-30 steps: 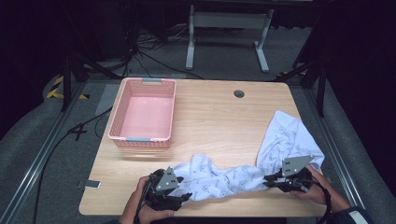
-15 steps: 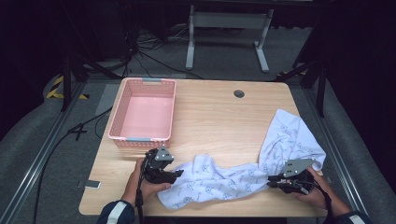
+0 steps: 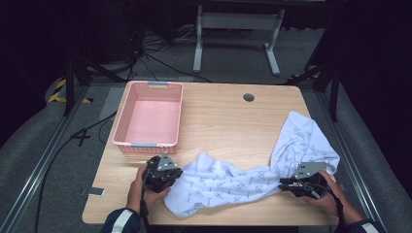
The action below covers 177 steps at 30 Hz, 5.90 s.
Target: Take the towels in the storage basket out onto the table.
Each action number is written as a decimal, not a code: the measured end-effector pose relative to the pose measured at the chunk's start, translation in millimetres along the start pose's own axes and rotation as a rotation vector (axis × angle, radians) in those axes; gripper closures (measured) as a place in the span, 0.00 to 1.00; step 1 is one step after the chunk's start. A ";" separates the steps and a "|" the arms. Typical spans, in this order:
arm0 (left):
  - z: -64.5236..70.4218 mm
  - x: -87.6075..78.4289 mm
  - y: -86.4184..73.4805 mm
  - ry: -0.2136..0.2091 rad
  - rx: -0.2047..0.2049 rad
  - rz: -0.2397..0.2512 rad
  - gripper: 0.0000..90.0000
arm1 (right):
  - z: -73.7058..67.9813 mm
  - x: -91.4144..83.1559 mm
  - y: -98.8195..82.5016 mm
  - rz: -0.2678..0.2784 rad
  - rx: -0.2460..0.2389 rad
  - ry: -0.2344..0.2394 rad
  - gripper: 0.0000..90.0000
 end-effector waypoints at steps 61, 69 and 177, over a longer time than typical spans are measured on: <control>-36.2 -13.4 -63.1 0.128 -0.067 -0.203 0.99 | 187.8 -48.1 -32.0 0.113 0.449 -0.519 0.69; -33.1 -5.8 -47.1 0.136 -0.029 -0.119 0.89 | 190.4 -41.7 -18.4 0.045 0.372 -0.565 0.64; 22.3 0.7 24.2 -0.093 0.103 0.097 0.83 | -50.4 73.9 166.5 0.038 -0.345 0.289 0.96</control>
Point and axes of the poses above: each handheld gripper's, and its own axes: x roughly forward along the jaws, y roughly out of its top, z roughly to its right, the point moved 9 cm from there along x, roughly forward along the jaws, and after that the axes turned 11 degrees about y, right-handed, at the moved point
